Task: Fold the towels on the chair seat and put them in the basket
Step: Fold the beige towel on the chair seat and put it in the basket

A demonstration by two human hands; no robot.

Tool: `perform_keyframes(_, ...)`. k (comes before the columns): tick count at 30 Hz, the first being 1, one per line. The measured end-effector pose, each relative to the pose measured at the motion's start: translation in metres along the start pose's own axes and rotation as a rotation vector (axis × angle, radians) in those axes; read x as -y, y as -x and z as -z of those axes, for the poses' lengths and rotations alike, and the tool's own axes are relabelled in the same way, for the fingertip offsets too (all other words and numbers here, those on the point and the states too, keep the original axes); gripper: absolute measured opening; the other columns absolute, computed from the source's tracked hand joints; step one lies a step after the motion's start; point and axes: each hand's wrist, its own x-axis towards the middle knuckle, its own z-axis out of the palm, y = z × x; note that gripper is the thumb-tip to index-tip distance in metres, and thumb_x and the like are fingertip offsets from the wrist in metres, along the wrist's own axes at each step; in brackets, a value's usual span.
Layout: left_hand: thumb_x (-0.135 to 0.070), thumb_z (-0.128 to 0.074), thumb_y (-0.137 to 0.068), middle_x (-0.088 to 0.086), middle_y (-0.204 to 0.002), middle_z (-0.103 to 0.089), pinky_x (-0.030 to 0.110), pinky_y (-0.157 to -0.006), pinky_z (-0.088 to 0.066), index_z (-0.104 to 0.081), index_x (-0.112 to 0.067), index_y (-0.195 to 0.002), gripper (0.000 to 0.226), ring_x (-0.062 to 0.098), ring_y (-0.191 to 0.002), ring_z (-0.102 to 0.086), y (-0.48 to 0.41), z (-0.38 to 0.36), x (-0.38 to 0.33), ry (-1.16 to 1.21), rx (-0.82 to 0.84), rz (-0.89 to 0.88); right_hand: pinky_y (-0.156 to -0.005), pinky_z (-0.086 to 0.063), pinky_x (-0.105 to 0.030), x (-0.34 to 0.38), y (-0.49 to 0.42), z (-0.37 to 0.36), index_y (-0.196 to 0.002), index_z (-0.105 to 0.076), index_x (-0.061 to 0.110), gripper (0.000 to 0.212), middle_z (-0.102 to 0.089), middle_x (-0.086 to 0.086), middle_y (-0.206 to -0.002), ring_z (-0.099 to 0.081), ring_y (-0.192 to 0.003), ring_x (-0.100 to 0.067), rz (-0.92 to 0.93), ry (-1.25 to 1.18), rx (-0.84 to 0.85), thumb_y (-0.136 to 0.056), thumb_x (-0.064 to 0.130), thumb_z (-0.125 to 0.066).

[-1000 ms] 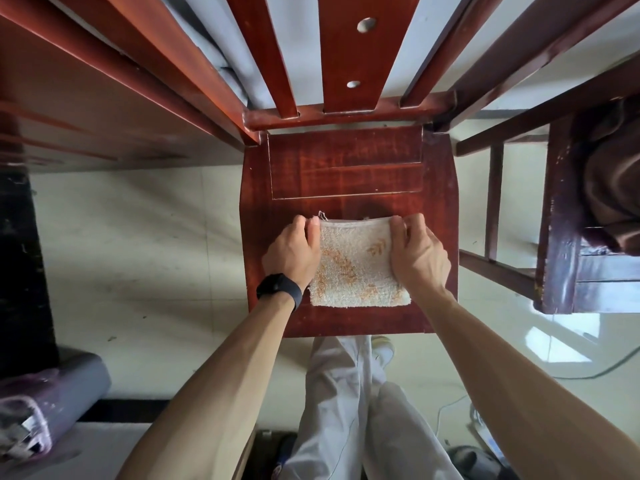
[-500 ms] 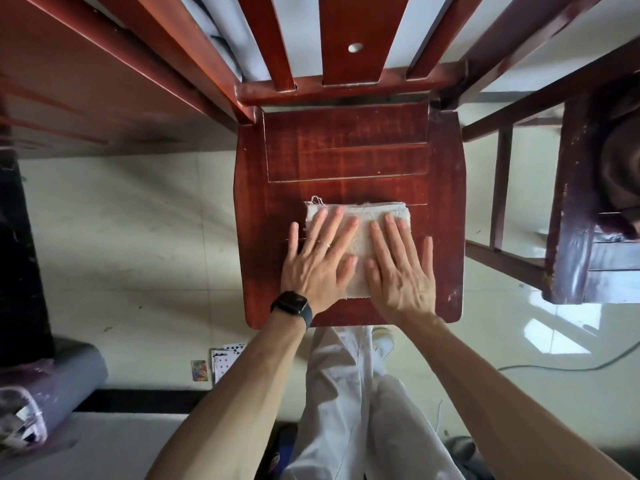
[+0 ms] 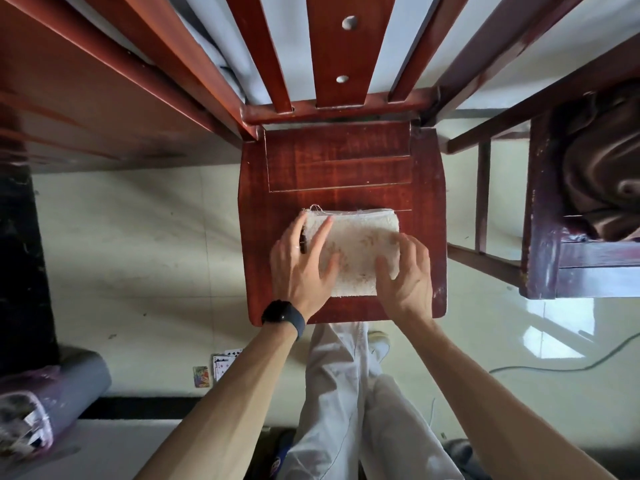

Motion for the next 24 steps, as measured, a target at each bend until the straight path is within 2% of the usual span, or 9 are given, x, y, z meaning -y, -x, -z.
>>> perform_keyframes(3,-0.027,-0.072,-0.084,0.007,-0.131,-0.052,0.033,-0.086,-0.052,-0.045,-0.027,-0.137,0.059,0.017,-0.106,-0.057,-0.003,0.012,-0.007,0.472,0.056,0.459,-0.089,-0.049,-0.034,0.011,-0.007,0.011,-0.134,-0.048,0.021,0.05,-0.058,0.0,-0.125,-0.058,-0.11,-0.019,-0.374,-0.175,0.087,-0.09,0.037,-0.063)
perform_keyframes(6,-0.031,-0.076,-0.084,-0.002,-0.115,-0.065,0.019,-0.071,-0.047,-0.052,-0.016,-0.129,0.054,0.012,-0.093,-0.062,-0.014,0.017,-0.011,0.754,0.19,0.863,-0.078,-0.054,-0.035,0.02,-0.021,0.016,-0.135,-0.047,0.018,0.056,-0.061,0.004,-0.104,-0.06,-0.09,-0.015,-0.593,-0.228,0.218,-0.087,0.038,-0.066)
perform_keyframes(9,-0.023,-0.074,-0.083,-0.006,-0.094,-0.067,0.019,-0.067,-0.044,-0.062,-0.016,-0.115,0.035,0.013,-0.084,-0.064,-0.025,0.018,-0.007,0.669,0.192,0.871,-0.062,-0.051,-0.028,0.019,-0.033,0.014,-0.129,-0.052,0.019,0.048,-0.059,0.01,-0.089,-0.059,-0.076,-0.009,-0.618,-0.213,0.241,-0.085,0.03,-0.069)
perform_keyframes(11,-0.021,-0.072,-0.083,-0.004,-0.082,-0.07,0.024,-0.067,-0.048,-0.069,-0.023,-0.088,0.006,0.018,-0.078,-0.065,-0.031,0.019,-0.001,0.641,0.261,0.853,-0.059,-0.05,-0.026,0.017,-0.038,0.014,-0.127,-0.052,0.02,0.049,-0.059,0.009,-0.089,-0.058,-0.073,-0.008,-0.637,-0.243,0.275,-0.084,0.028,-0.073)
perform_keyframes(13,-0.022,-0.072,-0.084,-0.003,-0.072,-0.068,0.031,-0.076,-0.052,-0.065,-0.028,-0.071,0.015,0.021,-0.073,-0.064,-0.035,0.02,0.004,0.653,0.33,0.822,-0.061,-0.051,-0.025,0.013,-0.045,0.015,-0.127,-0.051,0.02,0.054,-0.061,0.007,-0.093,-0.06,-0.078,-0.008,-0.656,-0.273,0.307,-0.081,0.029,-0.078)
perform_keyframes(15,-0.024,-0.073,-0.083,-0.004,-0.069,-0.066,0.032,-0.077,-0.053,-0.066,-0.027,-0.079,0.008,0.017,-0.067,-0.064,-0.038,0.023,0.009,0.658,0.36,0.807,-0.062,-0.05,-0.024,0.01,-0.049,0.017,-0.125,-0.052,0.021,0.057,-0.064,0.006,-0.096,-0.063,-0.083,-0.01,-0.66,-0.294,0.326,-0.078,0.03,-0.082)
perform_keyframes(19,-0.023,-0.073,-0.085,-0.005,-0.078,-0.065,0.015,-0.058,-0.046,-0.063,-0.012,-0.103,0.024,0.006,-0.064,-0.059,-0.037,0.027,0.01,0.704,0.348,0.776,-0.058,-0.05,-0.016,0.005,-0.051,0.024,-0.116,-0.061,0.016,0.045,-0.07,0.001,-0.099,-0.068,-0.084,-0.012,-0.625,-0.428,0.407,-0.077,0.023,-0.084)
perform_keyframes(21,-0.022,-0.075,-0.084,-0.002,-0.091,-0.068,0.016,-0.067,-0.047,-0.063,-0.008,-0.112,0.034,0.006,-0.077,-0.064,-0.034,0.028,0.013,0.776,0.369,0.784,-0.063,-0.052,-0.019,0.001,-0.049,0.028,-0.108,-0.065,0.014,0.036,-0.073,-0.004,-0.1,-0.071,-0.089,-0.018,-0.584,-0.488,0.422,-0.077,0.018,-0.084)
perform_keyframes(24,-0.03,-0.079,-0.077,0.0,-0.104,-0.074,0.038,-0.099,-0.049,-0.065,-0.014,-0.118,0.047,0.013,-0.098,-0.068,-0.032,0.037,0.016,0.885,0.428,0.791,-0.077,-0.06,-0.036,-0.004,-0.044,0.037,-0.101,-0.067,0.013,0.031,-0.073,-0.009,-0.103,-0.071,-0.097,-0.03,-0.55,-0.569,0.428,-0.075,0.012,-0.083)
